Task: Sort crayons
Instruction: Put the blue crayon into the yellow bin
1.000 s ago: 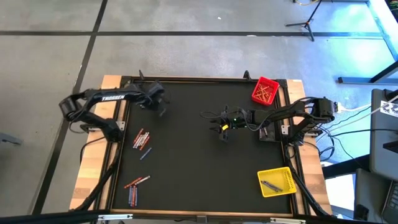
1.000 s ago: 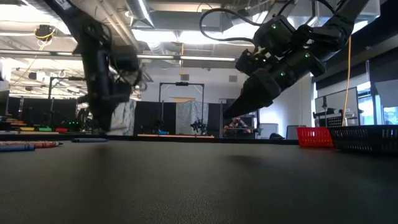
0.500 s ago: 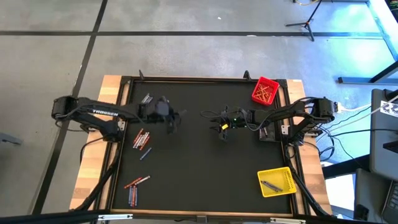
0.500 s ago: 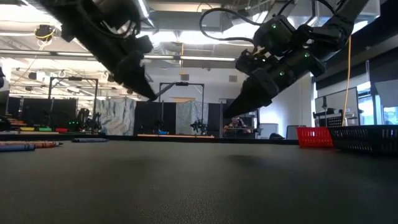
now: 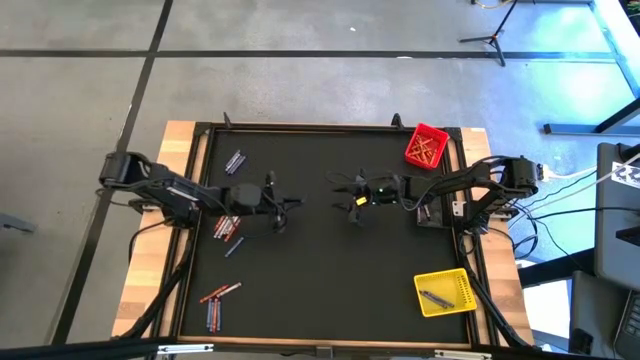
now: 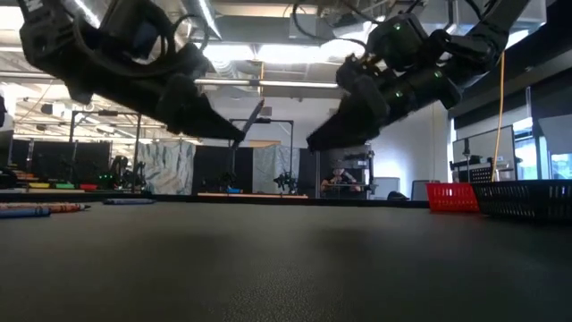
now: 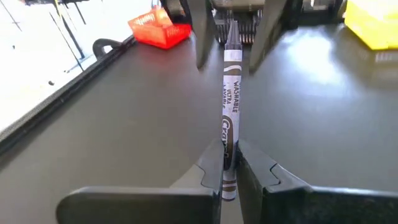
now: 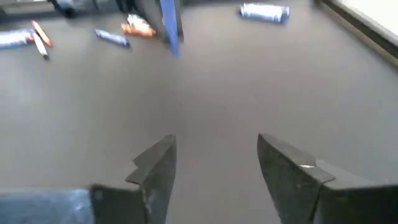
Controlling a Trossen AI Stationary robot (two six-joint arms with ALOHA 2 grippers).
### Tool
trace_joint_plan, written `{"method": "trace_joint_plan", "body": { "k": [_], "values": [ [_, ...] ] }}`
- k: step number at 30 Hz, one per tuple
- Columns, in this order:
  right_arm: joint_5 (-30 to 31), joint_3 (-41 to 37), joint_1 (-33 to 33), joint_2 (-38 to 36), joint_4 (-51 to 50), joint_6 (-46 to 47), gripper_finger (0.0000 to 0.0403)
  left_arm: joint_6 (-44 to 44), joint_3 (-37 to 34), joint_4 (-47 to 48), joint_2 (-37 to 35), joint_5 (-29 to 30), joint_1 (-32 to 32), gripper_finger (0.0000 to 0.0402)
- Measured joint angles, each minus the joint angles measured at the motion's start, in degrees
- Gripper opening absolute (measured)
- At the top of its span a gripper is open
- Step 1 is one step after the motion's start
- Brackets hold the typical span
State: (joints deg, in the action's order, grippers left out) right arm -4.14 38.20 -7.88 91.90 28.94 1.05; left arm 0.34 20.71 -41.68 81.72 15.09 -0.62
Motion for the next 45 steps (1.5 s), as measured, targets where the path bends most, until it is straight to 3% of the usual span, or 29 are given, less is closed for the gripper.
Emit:
{"method": "trace_joint_plan", "body": {
  "k": [5,12,17,22,32,36,42,45],
  "values": [
    [-0.8,0.0,0.0,0.0,6.1,-1.5,0.0247,0.3,-0.1,-3.4,4.0,-1.4,0.0,0.0013],
    [-3.4,0.0,0.0,0.5,13.2,-2.9,0.0238,0.7,-0.1,-6.4,5.5,-2.7,0.0,0.0013],
    [-7.6,0.0,0.7,4.7,22.6,-2.3,0.0233,0.7,-0.1,-7.9,5.5,-2.8,0.7,0.0013],
    [-6.4,0.1,1.7,9.6,29.9,-1.4,0.0232,1.8,-0.1,-10.6,5.4,-2.8,2.1,0.0013],
    [-6.3,7.3,4.5,15.3,30.8,-2.9,0.0229,1.9,-0.1,-13.4,5.4,-2.6,2.5,0.0013],
    [-6.0,8.4,4.5,15.3,29.5,-4.8,0.0176,1.9,-0.1,-13.7,5.4,-2.5,2.9,0.0013],
    [-6.3,8.7,4.6,15.3,28.1,-7.0,0.0024,3.7,-0.1,-16.0,5.4,-2.1,4.0,0.0016],
    [-8.0,8.7,4.5,15.3,27.9,-7.6,0.0024,3.5,-0.1,-15.8,5.4,-2.5,4.1,0.0023]
  ]
}}
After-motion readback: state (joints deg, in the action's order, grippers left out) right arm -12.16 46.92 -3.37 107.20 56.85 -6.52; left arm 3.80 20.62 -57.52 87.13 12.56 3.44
